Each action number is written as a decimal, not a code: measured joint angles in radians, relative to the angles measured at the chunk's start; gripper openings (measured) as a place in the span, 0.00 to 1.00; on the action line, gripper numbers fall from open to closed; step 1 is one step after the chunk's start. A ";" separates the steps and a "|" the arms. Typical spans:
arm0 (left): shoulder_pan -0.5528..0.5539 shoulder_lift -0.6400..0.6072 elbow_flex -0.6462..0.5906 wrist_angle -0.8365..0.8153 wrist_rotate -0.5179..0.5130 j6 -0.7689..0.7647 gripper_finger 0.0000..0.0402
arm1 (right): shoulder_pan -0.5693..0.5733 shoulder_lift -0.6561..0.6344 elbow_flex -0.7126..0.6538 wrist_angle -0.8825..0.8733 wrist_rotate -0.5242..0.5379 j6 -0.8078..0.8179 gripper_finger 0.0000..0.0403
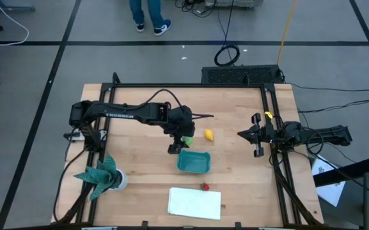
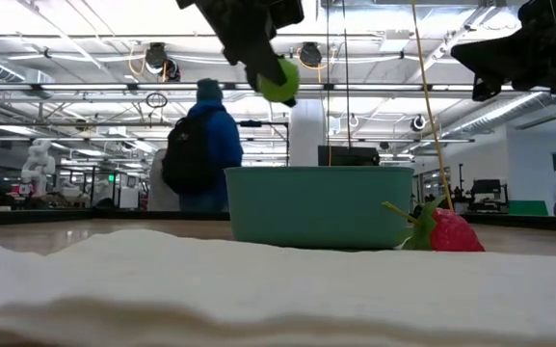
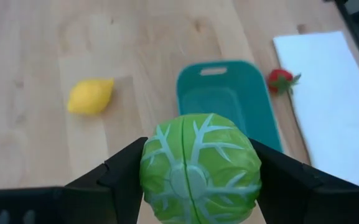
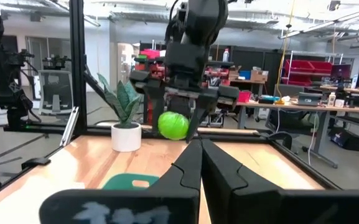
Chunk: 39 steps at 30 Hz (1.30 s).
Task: Pick and placing Produce into tupperware
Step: Put the cabbage into the green bin
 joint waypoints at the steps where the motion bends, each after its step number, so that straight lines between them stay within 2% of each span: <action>1: 0.000 0.007 0.000 -0.005 0.013 0.000 0.61 | 0.000 0.004 0.000 0.006 0.000 0.000 0.00; 9: 0.000 0.089 0.001 0.016 0.170 -0.026 0.61 | 0.000 0.034 0.000 0.033 0.001 0.000 0.00; 12: -0.002 0.120 0.001 0.018 0.196 -0.026 0.61 | 0.000 0.039 0.000 0.034 0.001 0.000 0.00; 24: -0.026 0.152 0.001 0.042 0.213 0.031 0.61 | -0.001 0.041 0.000 0.035 0.000 0.000 0.00; 31: -0.076 0.152 0.001 0.057 0.106 0.151 0.61 | -0.001 0.041 0.000 0.035 0.000 0.000 0.00; 39: -0.092 0.160 0.002 0.094 0.159 0.144 0.61 | -0.001 0.041 0.000 0.035 0.000 0.000 0.00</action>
